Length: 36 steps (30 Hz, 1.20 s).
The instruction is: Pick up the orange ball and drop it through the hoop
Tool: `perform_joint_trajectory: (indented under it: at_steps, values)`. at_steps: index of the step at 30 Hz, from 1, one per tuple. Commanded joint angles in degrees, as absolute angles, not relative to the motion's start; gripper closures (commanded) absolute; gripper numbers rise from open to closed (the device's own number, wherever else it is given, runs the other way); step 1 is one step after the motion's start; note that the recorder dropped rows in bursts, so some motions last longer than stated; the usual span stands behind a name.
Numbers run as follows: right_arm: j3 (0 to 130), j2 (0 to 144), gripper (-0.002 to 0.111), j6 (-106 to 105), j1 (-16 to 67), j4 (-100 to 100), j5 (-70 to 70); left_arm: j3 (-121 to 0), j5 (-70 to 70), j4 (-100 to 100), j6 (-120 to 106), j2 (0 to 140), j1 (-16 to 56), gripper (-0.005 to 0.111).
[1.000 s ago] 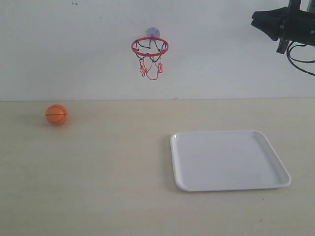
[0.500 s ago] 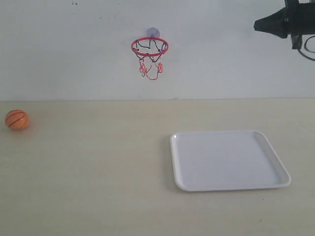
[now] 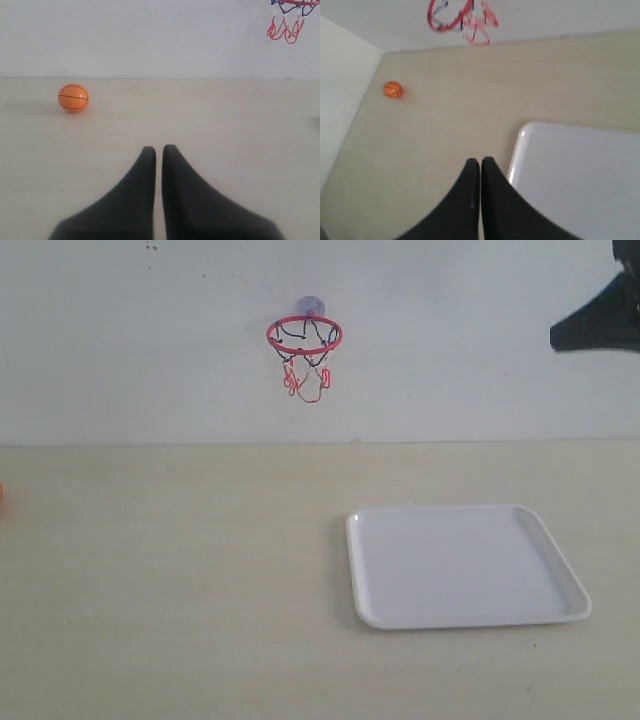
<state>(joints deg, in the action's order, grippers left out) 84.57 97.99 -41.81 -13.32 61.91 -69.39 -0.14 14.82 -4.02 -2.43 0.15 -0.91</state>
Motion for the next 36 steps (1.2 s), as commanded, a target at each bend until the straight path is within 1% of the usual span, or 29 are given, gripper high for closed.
perform_joint_trajectory:
  at_steps: [1,3,7,14,22,26,29,32,36]
  values:
    - [61.80,87.23,0.108,-43.59,-12.70,63.30,-65.35,0.00,14.60,-4.55,-2.68,0.00,-1.09,0.103]
    - [53.38,85.35,0.108,-43.59,-12.61,63.30,-65.73,0.00,14.60,-4.55,-2.68,0.00,-1.09,0.103]
    - [45.21,85.22,0.108,-43.59,-12.61,63.14,-65.85,0.00,14.60,-4.55,-2.68,0.00,-1.09,0.103]
    - [43.97,84.09,0.108,-43.59,-12.61,63.34,-64.04,0.00,14.60,-4.55,-2.68,0.00,-1.09,0.103]
    - [43.97,67.84,0.108,-43.59,-12.56,63.24,-56.92,0.00,14.60,-4.55,-2.68,0.00,-1.09,0.103]
    - [43.97,60.85,0.108,-43.59,-10.50,63.35,-46.16,0.00,14.60,-4.55,-2.68,0.00,-1.09,0.103]
    - [43.97,55.48,0.108,-44.08,-6.12,61.08,-37.22,0.00,14.60,-4.55,-2.68,0.00,-1.09,0.103]
    - [43.46,50.06,0.108,-44.53,-1.08,53.13,-29.65,0.00,14.60,-4.55,-2.68,0.00,-1.09,0.103]
    - [35.94,41.34,0.108,-44.53,3.39,52.20,-12.66,0.00,14.60,-4.55,-2.68,0.00,-1.09,0.103]
